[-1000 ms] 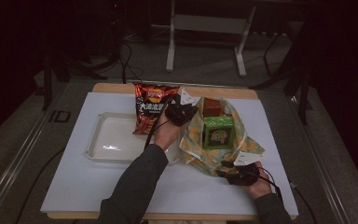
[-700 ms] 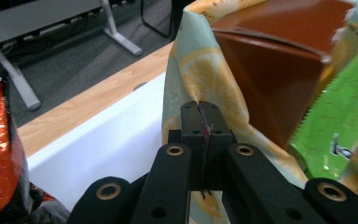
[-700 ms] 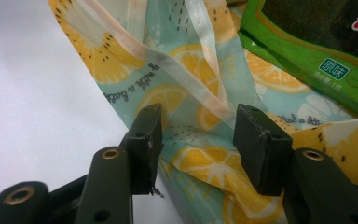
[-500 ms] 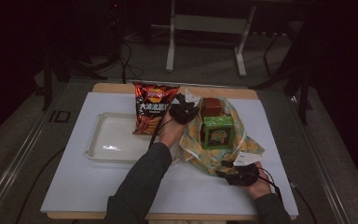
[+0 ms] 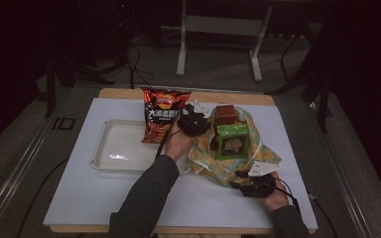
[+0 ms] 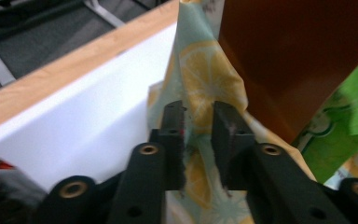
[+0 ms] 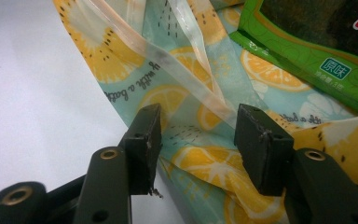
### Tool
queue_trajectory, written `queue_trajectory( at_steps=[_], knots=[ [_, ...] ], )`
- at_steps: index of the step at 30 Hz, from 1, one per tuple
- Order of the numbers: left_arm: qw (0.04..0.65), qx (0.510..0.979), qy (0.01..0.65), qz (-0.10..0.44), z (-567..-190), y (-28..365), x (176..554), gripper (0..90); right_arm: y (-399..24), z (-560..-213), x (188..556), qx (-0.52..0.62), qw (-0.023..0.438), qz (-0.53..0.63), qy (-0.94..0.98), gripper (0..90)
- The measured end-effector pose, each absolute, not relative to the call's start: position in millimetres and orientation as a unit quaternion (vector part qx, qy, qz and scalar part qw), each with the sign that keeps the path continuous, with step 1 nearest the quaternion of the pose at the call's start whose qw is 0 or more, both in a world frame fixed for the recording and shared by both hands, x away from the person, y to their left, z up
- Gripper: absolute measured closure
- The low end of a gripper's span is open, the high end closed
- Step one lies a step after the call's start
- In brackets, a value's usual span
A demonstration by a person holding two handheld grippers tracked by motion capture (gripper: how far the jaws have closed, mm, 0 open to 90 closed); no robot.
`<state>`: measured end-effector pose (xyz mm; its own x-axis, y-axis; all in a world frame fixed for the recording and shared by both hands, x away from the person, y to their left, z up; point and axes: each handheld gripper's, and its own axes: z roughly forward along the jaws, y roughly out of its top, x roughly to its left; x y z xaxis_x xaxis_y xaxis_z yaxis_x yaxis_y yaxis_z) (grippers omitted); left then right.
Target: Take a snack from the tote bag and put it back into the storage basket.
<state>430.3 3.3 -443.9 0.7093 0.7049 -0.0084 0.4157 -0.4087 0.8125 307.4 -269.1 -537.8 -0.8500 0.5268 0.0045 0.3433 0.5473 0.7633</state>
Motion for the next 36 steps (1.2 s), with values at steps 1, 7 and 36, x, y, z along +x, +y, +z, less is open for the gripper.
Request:
queue_trajectory(
  at_steps=[1,7,36],
  knots=[
    [0.429,0.819,0.34,0.171,-442,5,430,68.4,-269,-538,307,0.249,0.114,0.405,0.872,50.5],
    [0.459,0.817,0.308,0.166,-425,19,421,58.6,-269,-538,307,0.25,0.113,0.404,0.872,50.3],
    [0.529,0.805,0.231,0.137,-398,-15,436,24.3,-269,-538,307,0.246,0.111,0.402,0.875,49.7]
  ],
)
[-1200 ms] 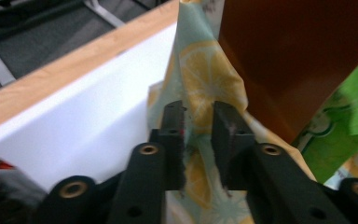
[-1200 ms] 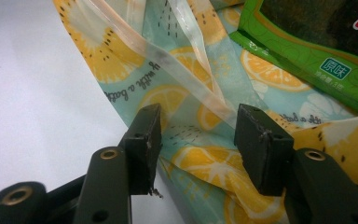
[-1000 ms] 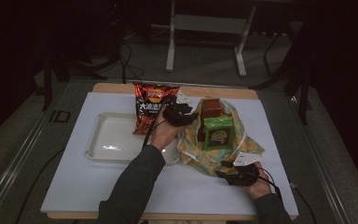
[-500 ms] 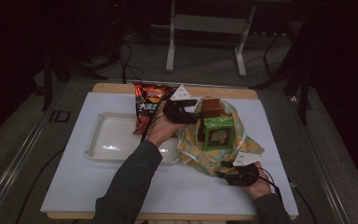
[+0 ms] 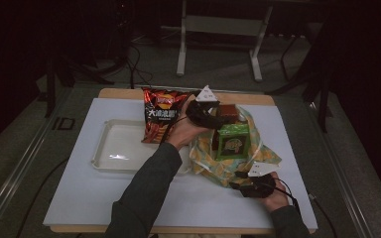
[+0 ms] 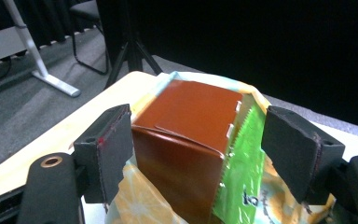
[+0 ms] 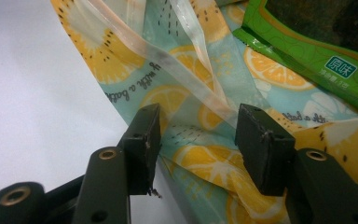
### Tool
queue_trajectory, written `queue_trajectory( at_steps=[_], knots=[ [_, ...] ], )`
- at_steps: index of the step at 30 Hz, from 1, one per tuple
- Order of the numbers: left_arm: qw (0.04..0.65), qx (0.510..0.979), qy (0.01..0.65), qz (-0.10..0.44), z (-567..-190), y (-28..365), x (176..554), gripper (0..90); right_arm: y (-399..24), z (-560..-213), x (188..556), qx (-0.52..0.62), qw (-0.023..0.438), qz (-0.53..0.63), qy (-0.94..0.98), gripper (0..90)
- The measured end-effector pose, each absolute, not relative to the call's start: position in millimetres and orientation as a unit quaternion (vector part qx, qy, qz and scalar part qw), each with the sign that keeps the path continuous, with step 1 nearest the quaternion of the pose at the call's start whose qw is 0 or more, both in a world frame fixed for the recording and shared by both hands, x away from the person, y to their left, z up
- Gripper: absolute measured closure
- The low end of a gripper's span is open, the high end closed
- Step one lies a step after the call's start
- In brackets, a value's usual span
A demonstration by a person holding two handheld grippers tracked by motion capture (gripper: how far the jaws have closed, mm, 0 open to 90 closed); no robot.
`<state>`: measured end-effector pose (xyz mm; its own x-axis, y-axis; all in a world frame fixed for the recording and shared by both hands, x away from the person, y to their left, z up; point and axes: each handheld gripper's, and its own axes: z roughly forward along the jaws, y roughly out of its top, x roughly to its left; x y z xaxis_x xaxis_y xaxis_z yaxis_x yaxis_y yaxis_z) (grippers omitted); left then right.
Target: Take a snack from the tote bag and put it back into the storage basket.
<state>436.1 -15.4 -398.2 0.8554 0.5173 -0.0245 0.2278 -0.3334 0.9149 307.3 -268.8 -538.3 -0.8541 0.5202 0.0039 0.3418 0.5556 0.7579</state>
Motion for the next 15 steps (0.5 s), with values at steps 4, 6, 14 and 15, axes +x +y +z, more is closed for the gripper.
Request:
queue_trajectory(
  at_steps=[4,6,14,15],
  knots=[
    [0.525,0.807,0.237,0.129,-404,-17,441,23.3,-269,-538,307,0.245,0.111,0.402,0.875,49.7],
    [0.519,0.813,0.232,0.128,-407,-20,441,23.5,-269,-539,307,0.246,0.11,0.403,0.875,49.7],
    [0.507,0.822,0.227,0.127,-414,-25,444,29.6,-269,-539,307,0.245,0.11,0.402,0.875,49.6],
    [0.507,0.822,0.227,0.125,-415,-26,444,30.1,-269,-539,307,0.245,0.11,0.403,0.875,49.7]
  ],
)
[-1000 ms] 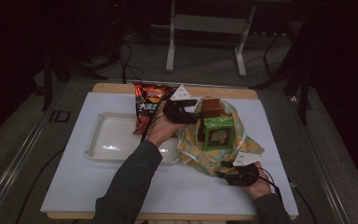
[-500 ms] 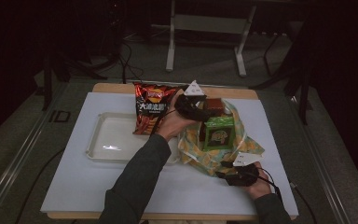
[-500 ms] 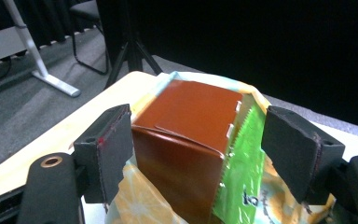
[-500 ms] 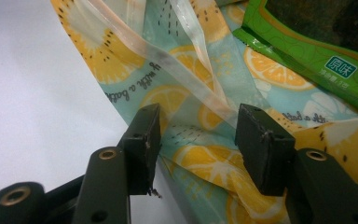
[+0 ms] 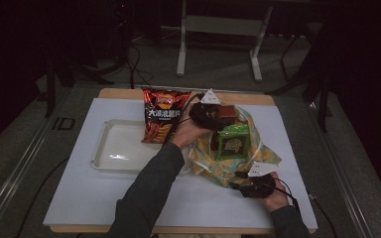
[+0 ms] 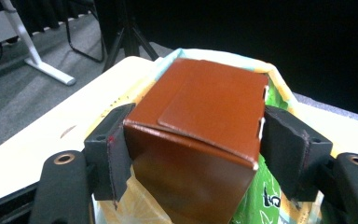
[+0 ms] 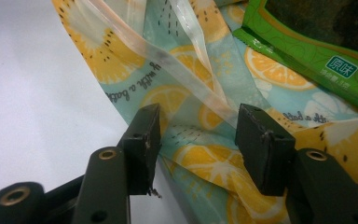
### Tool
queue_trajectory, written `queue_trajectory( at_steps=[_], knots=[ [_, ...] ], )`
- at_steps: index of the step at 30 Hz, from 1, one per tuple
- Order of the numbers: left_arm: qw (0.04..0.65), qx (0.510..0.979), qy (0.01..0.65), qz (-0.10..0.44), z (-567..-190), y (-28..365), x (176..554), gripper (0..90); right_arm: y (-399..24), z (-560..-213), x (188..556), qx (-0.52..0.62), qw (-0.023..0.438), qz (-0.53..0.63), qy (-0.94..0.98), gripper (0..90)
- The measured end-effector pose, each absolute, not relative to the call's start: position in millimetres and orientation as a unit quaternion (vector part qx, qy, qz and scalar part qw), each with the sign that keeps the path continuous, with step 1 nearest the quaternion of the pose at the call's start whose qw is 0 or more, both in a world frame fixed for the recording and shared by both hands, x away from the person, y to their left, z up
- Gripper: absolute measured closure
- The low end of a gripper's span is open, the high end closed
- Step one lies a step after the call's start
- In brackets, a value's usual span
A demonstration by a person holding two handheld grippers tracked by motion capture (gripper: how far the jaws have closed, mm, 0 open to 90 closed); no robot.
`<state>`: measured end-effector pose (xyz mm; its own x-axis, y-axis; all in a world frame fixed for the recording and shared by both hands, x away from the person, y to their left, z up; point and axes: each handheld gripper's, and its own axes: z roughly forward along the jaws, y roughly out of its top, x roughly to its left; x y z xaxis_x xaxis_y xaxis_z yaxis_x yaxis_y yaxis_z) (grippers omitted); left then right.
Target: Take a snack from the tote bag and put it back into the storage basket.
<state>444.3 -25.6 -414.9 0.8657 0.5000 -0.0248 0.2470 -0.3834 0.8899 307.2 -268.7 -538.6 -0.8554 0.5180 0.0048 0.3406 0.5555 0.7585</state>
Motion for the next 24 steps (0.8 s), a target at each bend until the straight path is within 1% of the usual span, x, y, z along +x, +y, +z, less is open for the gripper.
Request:
queue_trajectory(
  at_steps=[3,10,17,24],
  knots=[
    [0.502,0.825,0.225,0.128,-415,-26,444,35.2,-269,-539,307,0.245,0.11,0.402,0.875,49.6],
    [0.494,0.831,0.218,0.132,-413,-22,441,41.3,-269,-539,307,0.246,0.109,0.402,0.875,49.6],
    [0.495,0.83,0.214,0.145,-410,-23,437,42.3,-269,-539,307,0.246,0.11,0.403,0.875,49.6],
    [0.519,0.813,0.22,0.146,-402,-17,435,42.6,-269,-539,307,0.246,0.11,0.402,0.875,49.6]
  ],
)
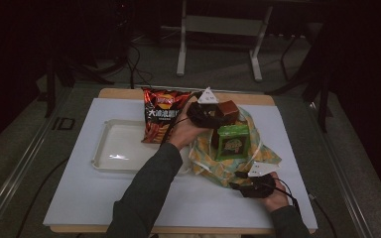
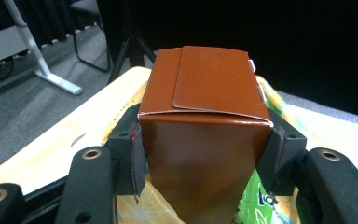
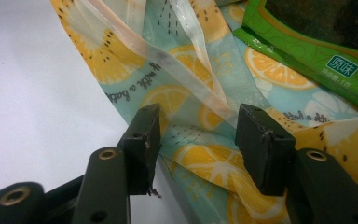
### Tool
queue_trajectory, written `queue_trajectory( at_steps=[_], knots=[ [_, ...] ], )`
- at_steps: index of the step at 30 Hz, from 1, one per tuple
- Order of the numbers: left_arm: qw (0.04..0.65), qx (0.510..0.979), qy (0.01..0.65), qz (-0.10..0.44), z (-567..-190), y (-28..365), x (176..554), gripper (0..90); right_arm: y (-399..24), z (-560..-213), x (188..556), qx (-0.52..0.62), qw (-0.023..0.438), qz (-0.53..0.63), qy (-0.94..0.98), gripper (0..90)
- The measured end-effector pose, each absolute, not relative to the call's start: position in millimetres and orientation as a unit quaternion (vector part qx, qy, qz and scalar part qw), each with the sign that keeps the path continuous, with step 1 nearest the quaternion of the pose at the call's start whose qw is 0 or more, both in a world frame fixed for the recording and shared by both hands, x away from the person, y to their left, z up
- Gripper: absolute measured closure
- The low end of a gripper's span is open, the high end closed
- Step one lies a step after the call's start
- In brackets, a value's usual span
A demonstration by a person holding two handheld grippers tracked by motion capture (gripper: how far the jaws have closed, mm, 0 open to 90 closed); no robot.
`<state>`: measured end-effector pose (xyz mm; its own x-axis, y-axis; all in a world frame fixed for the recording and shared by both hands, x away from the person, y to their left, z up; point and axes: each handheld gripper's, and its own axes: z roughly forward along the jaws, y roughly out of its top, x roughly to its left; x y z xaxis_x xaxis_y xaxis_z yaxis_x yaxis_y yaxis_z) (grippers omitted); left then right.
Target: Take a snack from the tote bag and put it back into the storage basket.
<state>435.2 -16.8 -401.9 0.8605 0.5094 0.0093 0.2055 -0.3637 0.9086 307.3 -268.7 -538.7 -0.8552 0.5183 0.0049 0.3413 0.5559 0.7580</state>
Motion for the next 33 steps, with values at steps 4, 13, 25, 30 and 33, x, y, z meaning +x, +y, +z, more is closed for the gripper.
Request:
queue_trajectory(
  at_steps=[4,13,25,30,33],
  knots=[
    [0.526,0.807,0.22,0.152,-396,-14,431,42.6,-269,-539,307,0.246,0.11,0.402,0.875,49.6],
    [0.546,0.787,0.233,0.168,-379,-5,423,42.6,-268,-539,307,0.246,0.11,0.402,0.875,49.6],
    [0.557,0.774,0.232,0.193,-352,8,412,42.6,-268,-539,307,0.246,0.11,0.402,0.875,49.6],
    [0.56,0.769,0.235,0.201,-341,13,407,42.6,-268,-539,307,0.246,0.11,0.402,0.875,49.5],
    [0.563,0.764,0.239,0.207,-335,16,405,42.7,-268,-539,307,0.246,0.11,0.402,0.875,49.5]
  ],
)
